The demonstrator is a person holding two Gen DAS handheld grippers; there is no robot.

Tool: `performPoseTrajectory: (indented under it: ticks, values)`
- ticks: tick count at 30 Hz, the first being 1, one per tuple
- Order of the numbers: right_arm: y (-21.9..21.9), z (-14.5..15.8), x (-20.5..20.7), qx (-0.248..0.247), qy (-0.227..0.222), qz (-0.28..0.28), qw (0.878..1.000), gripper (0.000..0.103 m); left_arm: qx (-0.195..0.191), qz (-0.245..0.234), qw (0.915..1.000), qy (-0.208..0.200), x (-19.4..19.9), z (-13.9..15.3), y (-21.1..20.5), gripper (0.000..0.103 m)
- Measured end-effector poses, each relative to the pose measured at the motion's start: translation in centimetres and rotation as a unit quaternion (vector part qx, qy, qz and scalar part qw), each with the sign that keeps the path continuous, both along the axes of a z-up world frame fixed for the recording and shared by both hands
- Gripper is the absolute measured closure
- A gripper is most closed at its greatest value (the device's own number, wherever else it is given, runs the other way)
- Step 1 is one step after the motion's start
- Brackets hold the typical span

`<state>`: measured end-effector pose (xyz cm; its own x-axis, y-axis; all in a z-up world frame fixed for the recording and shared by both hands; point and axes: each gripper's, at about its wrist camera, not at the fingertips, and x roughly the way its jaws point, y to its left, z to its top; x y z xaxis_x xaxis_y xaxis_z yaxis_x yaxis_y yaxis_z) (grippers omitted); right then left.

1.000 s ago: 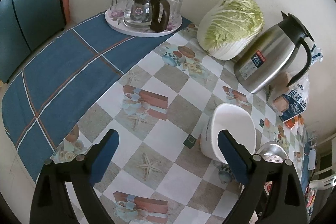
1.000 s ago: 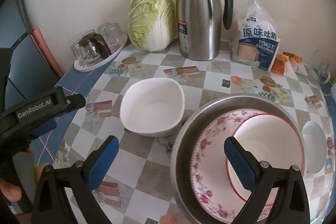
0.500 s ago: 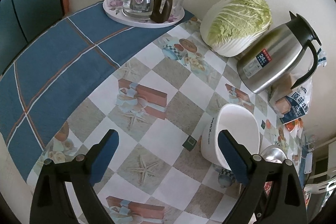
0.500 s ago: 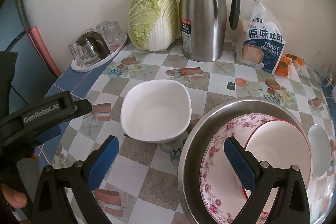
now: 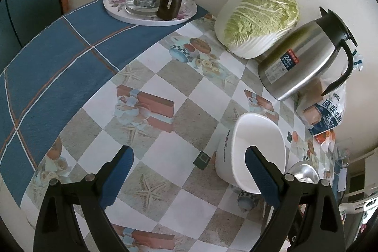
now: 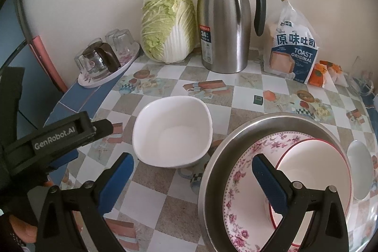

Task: Organize plates and bowls
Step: 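Move both grippers to the rim of the white square bowl, then close both grippers on the white square bowl rim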

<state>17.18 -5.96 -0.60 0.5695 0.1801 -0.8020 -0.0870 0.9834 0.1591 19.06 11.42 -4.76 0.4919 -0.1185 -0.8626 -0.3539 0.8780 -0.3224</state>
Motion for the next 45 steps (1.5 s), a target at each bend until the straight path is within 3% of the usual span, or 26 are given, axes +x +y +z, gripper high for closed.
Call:
performPoseTrajectory:
  ticks: [6,12,15,20,22,24,27,29,33,38,45]
  values:
    - [-0.4,-0.4,1.1,0.009,0.005,-0.003,1.000,0.001,-0.004,0.004,0.9998,-0.021,0.3,0.0,0.1,0.007]
    - [-1.1,-1.0,2.8,0.008,0.013,-0.015,1.000,0.002,-0.021,-0.006,0.9997,-0.014,1.2,-0.9,-0.2,0.007]
    - [-1.3,-1.3,3.6,0.001,0.017,-0.020,1.000,0.014,-0.008,-0.019,0.9998,-0.009,1.6,-1.2,-0.9,0.007]
    - [-1.2,-1.9,5.0,-0.007,0.030,-0.025,0.999,0.037,-0.021,-0.034,0.9992,-0.004,2.1,-1.9,-1.7,0.009]
    - [-1.1,-2.2,5.4,-0.008,0.038,-0.024,0.999,0.052,-0.019,-0.040,0.9990,0.000,2.3,-2.2,-2.0,0.014]
    - [-1.1,-2.7,6.0,-0.003,0.051,-0.025,0.998,0.057,-0.018,-0.042,0.9989,0.010,2.4,-2.6,-2.3,0.034]
    - [-1.3,-3.0,6.6,0.004,0.060,-0.030,0.998,0.070,-0.026,-0.044,0.9985,0.020,2.6,-3.5,-2.4,0.042]
    - [-1.3,-3.4,7.0,-0.001,0.069,-0.032,0.997,0.072,-0.033,-0.046,0.9981,0.026,2.7,-3.9,-2.6,0.054]
    - [-1.2,-4.0,7.4,-0.010,0.075,-0.033,0.997,0.076,-0.044,-0.056,0.9972,0.023,2.8,-4.1,-3.2,0.067]
    - [-0.6,-4.6,7.4,-0.008,0.084,-0.022,0.996,0.077,-0.017,-0.057,0.9979,0.025,2.8,-3.7,-3.4,0.070]
    - [1.1,-5.2,6.9,0.001,0.094,0.009,0.996,0.077,-0.011,-0.027,0.9990,0.034,2.3,-3.6,-1.4,0.070]
